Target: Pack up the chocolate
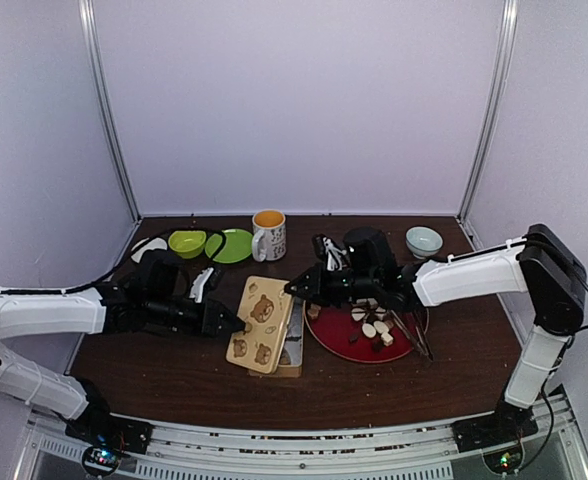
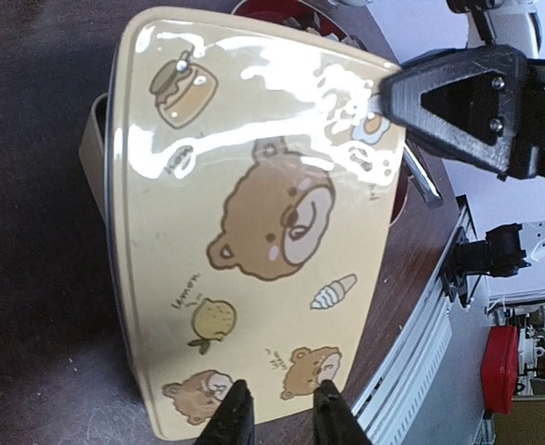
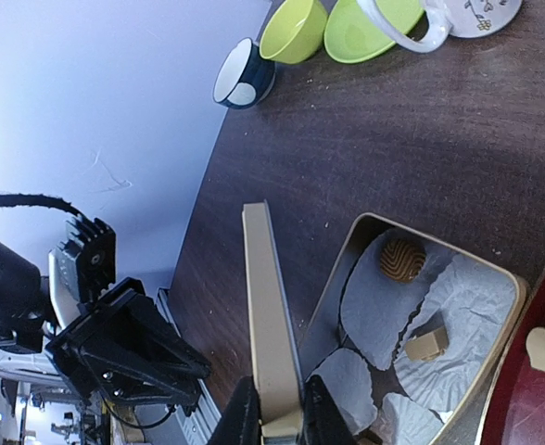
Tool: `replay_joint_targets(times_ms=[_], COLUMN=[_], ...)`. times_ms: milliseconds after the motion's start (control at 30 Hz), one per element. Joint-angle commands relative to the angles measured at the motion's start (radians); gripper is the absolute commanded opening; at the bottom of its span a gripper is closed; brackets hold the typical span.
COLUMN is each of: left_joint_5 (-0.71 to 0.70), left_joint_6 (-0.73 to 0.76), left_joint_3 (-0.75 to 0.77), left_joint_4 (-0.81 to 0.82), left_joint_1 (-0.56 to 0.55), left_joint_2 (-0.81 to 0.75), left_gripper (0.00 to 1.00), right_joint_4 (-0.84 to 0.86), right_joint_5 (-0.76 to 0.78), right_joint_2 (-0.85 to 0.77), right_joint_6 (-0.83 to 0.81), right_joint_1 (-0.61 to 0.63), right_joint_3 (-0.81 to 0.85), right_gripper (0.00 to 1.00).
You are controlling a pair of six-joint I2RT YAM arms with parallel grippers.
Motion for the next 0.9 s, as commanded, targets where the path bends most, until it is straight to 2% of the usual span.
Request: replay_joint_targets(times_ms=[0, 200, 300, 500, 867], left_joint_5=[0.017, 0.02, 0.014, 0.018, 0.046], left_joint_6=[0.028, 0.046, 0.055, 0.052, 0.041], left_joint_3=[0.032, 0.032, 0.033, 0.02, 0.02], left_joint_4=[0.007, 0.026, 0.034, 0.1, 0.214], left_joint_1=[0.037, 0.075, 0.081, 0.082, 0.082], left_joint_2=[0.054, 0.088, 0.106, 0.166, 0.255], left_gripper=[0.25, 0.31, 0.35, 0.52, 0.51], right_joint_4=[-0.164, -0.307, -0.372, -0.468, -0.402], right_joint_5=[-0.185, -0.333, -0.338, -0.311, -0.237], right_joint_2=[0.083, 0.186, 0.21, 0.263, 0.284], right_joint_6=[-0.162, -0.297, -0.352, -0.454, -0.446], right_joint_1=[-0.068, -0.136, -0.15, -0.16, -0.196], right_joint_3=[0.11, 0.241, 0.282, 0.353, 0.334], right_gripper=[0.0, 0.01, 0.02, 0.04, 0.07])
